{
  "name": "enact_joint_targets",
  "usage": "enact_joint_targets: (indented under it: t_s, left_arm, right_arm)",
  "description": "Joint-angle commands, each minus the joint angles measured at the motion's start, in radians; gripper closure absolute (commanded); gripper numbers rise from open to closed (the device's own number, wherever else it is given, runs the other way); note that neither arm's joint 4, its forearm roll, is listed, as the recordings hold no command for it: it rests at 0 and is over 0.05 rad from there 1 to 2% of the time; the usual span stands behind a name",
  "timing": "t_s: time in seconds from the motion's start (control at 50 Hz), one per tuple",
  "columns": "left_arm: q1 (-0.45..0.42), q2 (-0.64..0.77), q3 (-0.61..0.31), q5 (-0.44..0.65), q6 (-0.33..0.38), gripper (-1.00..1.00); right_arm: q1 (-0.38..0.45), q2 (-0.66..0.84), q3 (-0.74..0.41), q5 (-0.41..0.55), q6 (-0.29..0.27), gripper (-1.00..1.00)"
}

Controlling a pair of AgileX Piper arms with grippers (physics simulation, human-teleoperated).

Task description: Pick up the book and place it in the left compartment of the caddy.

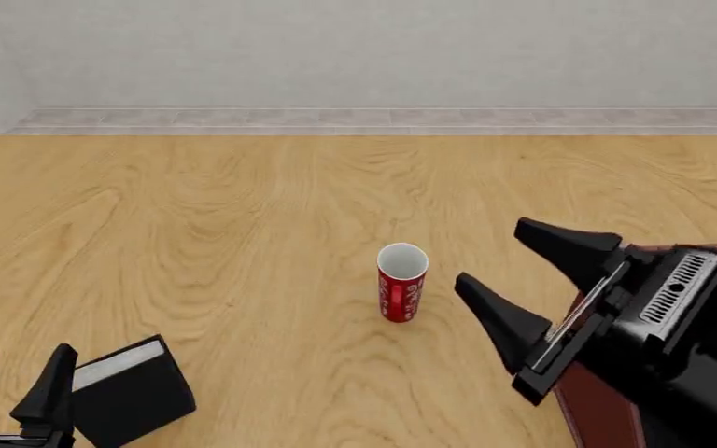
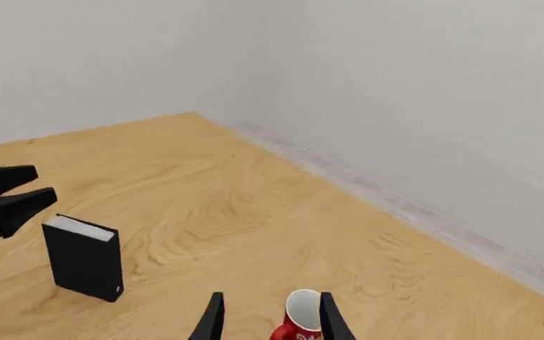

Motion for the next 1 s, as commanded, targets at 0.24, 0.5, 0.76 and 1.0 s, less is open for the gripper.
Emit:
enact_joint_targets:
  t_s: [0.24,0.5,0.76,1.0]
  left_arm:
    - [0.000,0.000,0.000,0.000,0.000,-1.00]
    - [0.000,0.000,0.000,0.000,0.000,-1.00]
    - [0.000,0.000,0.000,0.000,0.000,-1.00]
    - [0.000,0.000,0.000,0.000,0.000,-1.00]
  right_arm:
    - [0.201,0.258,-0.146,-0.019,-0.012,-1.00]
    - [0.293,0.354,-0.217,0.019,-0.031,-1.00]
    - [0.385,0.440,-0.321,0.111,-0.071,-1.00]
    - [0.458,0.495,-0.386,0.186,-0.097,-1.00]
